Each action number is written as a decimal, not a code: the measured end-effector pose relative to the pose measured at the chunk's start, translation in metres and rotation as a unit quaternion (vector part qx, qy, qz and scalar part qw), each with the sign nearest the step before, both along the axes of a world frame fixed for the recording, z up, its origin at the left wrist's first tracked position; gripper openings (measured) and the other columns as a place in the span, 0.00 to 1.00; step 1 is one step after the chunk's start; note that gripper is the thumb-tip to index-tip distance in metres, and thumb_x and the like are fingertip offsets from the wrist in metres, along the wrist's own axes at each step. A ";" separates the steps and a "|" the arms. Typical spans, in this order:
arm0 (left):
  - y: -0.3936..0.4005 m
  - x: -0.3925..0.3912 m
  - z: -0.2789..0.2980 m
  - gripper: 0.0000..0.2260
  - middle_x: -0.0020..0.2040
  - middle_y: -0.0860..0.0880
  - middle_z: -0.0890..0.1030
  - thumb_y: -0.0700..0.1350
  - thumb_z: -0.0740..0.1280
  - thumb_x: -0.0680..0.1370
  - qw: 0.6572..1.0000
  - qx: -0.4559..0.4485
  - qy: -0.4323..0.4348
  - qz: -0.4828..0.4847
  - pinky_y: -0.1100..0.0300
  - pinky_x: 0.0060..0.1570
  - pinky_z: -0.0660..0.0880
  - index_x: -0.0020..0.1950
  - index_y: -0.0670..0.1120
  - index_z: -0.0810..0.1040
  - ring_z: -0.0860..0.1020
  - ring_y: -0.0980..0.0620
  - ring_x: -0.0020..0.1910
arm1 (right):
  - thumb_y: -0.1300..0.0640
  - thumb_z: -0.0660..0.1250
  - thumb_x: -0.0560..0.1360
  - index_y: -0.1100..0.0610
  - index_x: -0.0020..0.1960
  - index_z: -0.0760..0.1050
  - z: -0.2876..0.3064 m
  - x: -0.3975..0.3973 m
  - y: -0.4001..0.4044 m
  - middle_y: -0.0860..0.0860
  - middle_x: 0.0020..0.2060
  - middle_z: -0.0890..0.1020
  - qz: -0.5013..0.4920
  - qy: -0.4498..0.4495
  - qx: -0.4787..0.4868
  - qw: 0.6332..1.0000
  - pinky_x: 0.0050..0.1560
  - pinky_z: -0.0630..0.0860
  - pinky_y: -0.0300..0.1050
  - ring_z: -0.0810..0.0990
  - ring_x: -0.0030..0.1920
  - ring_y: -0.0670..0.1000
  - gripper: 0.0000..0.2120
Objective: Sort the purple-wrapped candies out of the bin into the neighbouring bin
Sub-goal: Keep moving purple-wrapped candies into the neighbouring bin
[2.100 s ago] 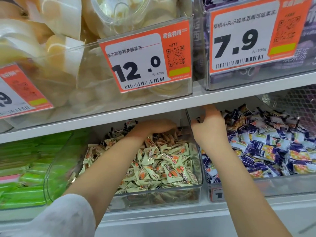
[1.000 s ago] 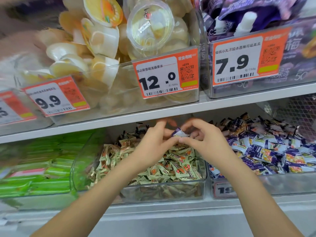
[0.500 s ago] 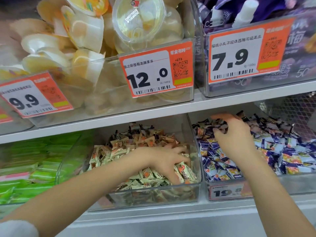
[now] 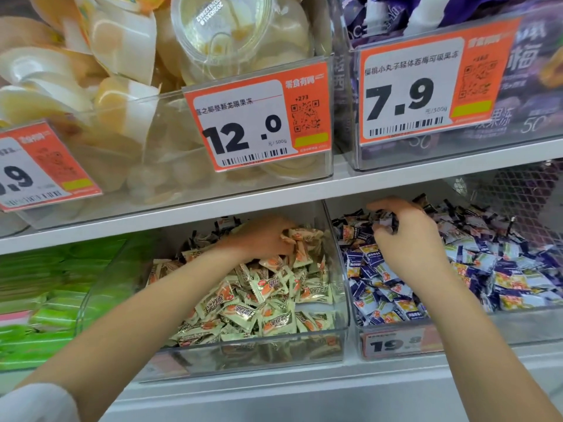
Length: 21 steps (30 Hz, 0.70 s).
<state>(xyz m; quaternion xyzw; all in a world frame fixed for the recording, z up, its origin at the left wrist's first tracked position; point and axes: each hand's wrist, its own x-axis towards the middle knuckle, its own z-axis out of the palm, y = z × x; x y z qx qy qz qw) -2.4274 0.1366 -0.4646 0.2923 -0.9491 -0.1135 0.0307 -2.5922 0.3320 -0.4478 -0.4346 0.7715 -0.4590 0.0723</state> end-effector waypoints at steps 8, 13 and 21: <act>0.048 0.033 0.040 0.14 0.59 0.65 0.73 0.56 0.68 0.74 0.994 0.071 0.021 -0.080 0.70 0.57 0.65 0.58 0.62 0.73 0.72 0.63 0.60 | 0.65 0.62 0.74 0.50 0.58 0.76 0.003 0.006 -0.003 0.56 0.54 0.77 0.005 -0.006 -0.016 1.000 0.43 0.72 0.46 0.73 0.45 0.57 0.17; 0.082 0.045 0.013 0.23 0.73 0.57 0.64 0.48 0.70 0.74 0.936 0.047 -0.227 -0.267 0.54 0.72 0.50 0.67 0.60 0.70 0.56 0.58 0.73 | 0.65 0.61 0.75 0.50 0.58 0.76 0.002 0.011 -0.005 0.55 0.56 0.77 0.023 0.000 -0.022 0.999 0.39 0.71 0.43 0.69 0.34 0.51 0.16; 0.052 0.019 0.006 0.06 0.49 0.52 0.76 0.44 0.68 0.74 0.963 -0.033 -0.161 -0.216 0.58 0.53 0.65 0.50 0.48 0.75 0.70 0.52 0.51 | 0.65 0.62 0.75 0.50 0.56 0.77 0.002 0.012 -0.002 0.53 0.56 0.78 0.035 0.004 -0.037 0.999 0.38 0.69 0.39 0.73 0.35 0.49 0.15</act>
